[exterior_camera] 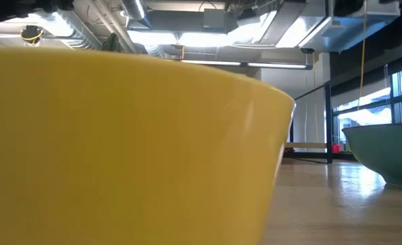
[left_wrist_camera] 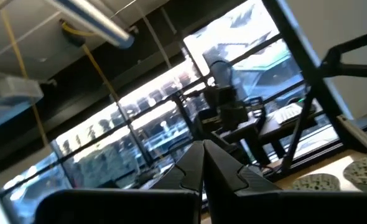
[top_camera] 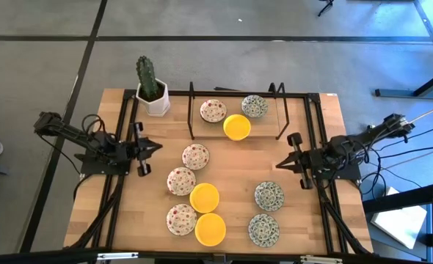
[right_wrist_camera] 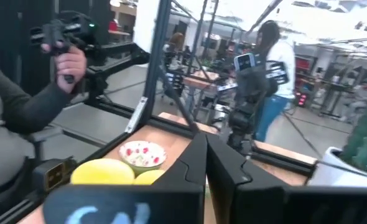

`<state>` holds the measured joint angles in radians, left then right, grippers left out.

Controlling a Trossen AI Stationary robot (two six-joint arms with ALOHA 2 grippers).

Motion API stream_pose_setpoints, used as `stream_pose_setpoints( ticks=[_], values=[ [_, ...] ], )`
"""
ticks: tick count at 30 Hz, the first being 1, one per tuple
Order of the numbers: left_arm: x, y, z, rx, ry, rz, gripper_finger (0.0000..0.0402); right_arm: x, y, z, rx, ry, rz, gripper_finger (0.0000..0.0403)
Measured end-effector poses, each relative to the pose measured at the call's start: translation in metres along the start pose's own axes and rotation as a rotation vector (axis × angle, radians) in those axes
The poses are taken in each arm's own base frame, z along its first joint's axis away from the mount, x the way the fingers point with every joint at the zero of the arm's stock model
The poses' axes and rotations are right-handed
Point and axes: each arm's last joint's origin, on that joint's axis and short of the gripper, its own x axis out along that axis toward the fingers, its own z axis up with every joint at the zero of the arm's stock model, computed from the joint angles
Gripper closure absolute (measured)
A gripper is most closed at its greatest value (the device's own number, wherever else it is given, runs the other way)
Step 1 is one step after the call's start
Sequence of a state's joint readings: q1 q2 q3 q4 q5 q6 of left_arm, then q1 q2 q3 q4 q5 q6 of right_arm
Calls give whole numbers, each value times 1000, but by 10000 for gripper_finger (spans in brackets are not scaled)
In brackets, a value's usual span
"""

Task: Pick & Place Mini bowls
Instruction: Stack the blue patterned bowl on the blue patterned bowl on the shelf

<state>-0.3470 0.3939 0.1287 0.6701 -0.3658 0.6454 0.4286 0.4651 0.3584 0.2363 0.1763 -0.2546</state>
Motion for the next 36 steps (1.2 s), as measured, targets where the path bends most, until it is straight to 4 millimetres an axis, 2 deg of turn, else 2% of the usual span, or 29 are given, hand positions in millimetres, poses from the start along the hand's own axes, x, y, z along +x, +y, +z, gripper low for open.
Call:
stream_pose_setpoints(
  ticks=[3, 9, 16, 26, 30, 36],
  values=[
    [0, 0, -2, -25, 33, 30, 394, -4, 4, -14, 14, -18, 24, 394],
    [0, -4, -8, -48, 100, -16, 399, -13, 8, -35, 8, -76, 13, 394],
    [-1, -5, -13, -138, 160, 12, 399, -20, 12, -56, -7, -61, 15, 394],
    [0, -6, -15, -246, 140, -46, 396, -22, 13, -60, -7, -76, 28, 394],
    [-2, -5, -22, -230, 223, 71, 396, -22, 13, -60, -12, -80, 28, 394],
    [-8, 4, -30, -179, 413, 452, 398, -22, 11, -54, 2, -133, 0, 394]
  ],
)
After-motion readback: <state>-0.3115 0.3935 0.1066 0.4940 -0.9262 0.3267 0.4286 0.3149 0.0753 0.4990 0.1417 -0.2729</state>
